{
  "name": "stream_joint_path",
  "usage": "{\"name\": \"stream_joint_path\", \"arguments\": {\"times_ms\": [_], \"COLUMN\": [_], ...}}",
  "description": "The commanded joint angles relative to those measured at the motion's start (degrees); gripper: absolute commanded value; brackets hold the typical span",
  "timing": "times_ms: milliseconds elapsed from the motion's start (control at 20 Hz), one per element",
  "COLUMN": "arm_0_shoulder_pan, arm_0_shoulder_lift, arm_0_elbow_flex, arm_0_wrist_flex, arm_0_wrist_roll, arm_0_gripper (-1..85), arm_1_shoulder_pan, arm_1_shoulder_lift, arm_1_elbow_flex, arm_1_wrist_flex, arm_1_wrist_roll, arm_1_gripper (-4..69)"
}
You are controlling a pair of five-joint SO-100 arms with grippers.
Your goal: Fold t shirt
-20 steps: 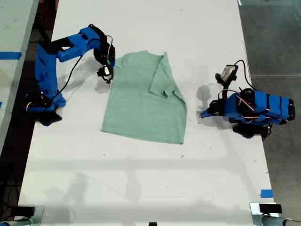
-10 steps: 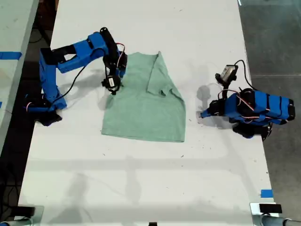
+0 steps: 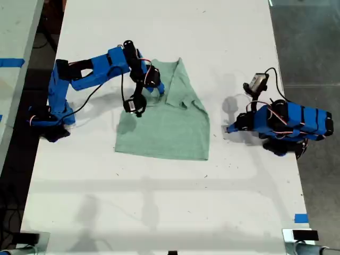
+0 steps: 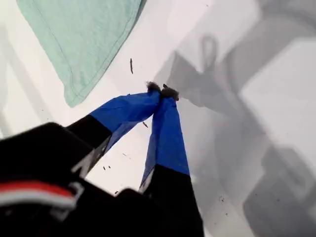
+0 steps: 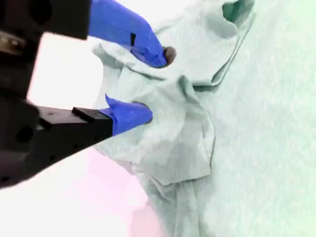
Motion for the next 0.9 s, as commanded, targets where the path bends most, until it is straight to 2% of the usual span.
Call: {"name": "stream_joint_path", "arguments": {"times_ms": [0, 150, 200, 250, 400, 550, 650, 800, 850], "arm_0_shoulder_pan": [2.29, 2.90, 2.55, 2.02, 2.99, 8.53, 10.11, 11.60, 11.07], "arm_0_shoulder_lift": [-0.97, -2.37, -0.18, 3.34, 21.53, 45.35, 62.23, 96.68, 106.17], "arm_0_elbow_flex": [-2.99, -2.99, -2.99, -2.99, 0.97, 12.83, 31.73, 69.61, 79.63], "arm_0_wrist_flex": [-2.99, -4.04, -2.55, -0.18, 4.39, 4.04, 0.18, -12.92, -13.45], "arm_0_wrist_roll": [1.05, 1.05, 1.05, 0.18, -2.02, -8.88, -16.17, -26.54, -31.99], "arm_0_gripper": [16.4, 14.5, 9.4, 0.1, 0.1, 0.1, 0.1, 0.1, 0.1], "arm_1_shoulder_pan": [-0.62, -0.70, -0.70, -0.70, -0.70, -0.79, -0.79, -0.79, -0.79], "arm_1_shoulder_lift": [0.26, 0.26, 0.26, 0.26, 0.26, 0.26, 0.26, 0.26, 0.26], "arm_1_elbow_flex": [0.88, 0.88, 0.88, 0.88, 0.88, 0.88, 0.88, 0.88, 0.88], "arm_1_wrist_flex": [-0.09, -0.09, -0.09, -0.09, -0.09, -0.09, -0.09, -0.09, -0.09], "arm_1_wrist_roll": [0.35, 0.35, 0.35, 0.35, 0.35, 0.44, 0.44, 0.53, 0.53], "arm_1_gripper": [0.0, 0.0, 0.0, 0.0, 0.0, 0.0, 0.0, 0.0, 0.0]}}
